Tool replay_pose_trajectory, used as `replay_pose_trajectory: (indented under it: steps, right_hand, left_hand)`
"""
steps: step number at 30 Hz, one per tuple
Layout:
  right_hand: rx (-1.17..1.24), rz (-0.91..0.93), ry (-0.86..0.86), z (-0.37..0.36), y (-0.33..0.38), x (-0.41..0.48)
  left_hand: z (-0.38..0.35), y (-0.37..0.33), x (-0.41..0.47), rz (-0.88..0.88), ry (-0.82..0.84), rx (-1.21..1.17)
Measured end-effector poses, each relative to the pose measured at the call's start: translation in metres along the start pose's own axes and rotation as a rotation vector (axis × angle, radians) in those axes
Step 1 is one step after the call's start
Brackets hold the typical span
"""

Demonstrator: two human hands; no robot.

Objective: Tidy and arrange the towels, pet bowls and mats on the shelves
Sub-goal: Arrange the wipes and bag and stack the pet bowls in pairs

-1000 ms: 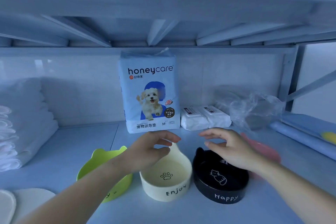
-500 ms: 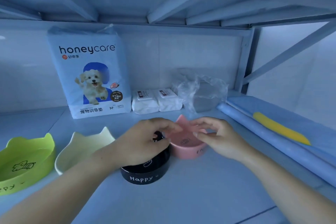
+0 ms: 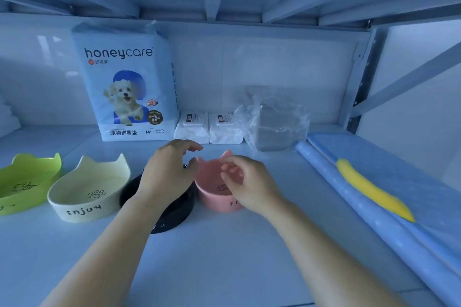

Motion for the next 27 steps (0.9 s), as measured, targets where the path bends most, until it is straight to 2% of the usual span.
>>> replay_pose_trajectory:
  steps: [2,7,15,27]
  right_hand:
    - [0.055,0.023,0.001,0.003,-0.002,-0.003]
    - [0.017,0.017,0.135,0.001,0.0,-0.005]
    - [0.003,-0.016,0.271,-0.01,0.001,-0.009]
    - [-0.096,-0.029,0.207,0.007,-0.006,-0.005]
  left_hand:
    - [0.002,-0.005,-0.009,-0.088,-0.057,0.062]
    - [-0.013,0.0,-0.014,-0.104,0.116,0.186]
    - [-0.01,0.011,-0.01,-0.122,0.182,0.172]
    - [-0.02,0.022,-0.009,-0.087,0.211,0.21]
Point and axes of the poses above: each hand's wrist, its own x-axis towards the middle knuckle, its own z-axis out of the back of the hand, y = z × x, the point moved 6 cm from there along x, towards the middle knuckle, and after that the axes turned 3 degrees about z, right-handed, at the moved point
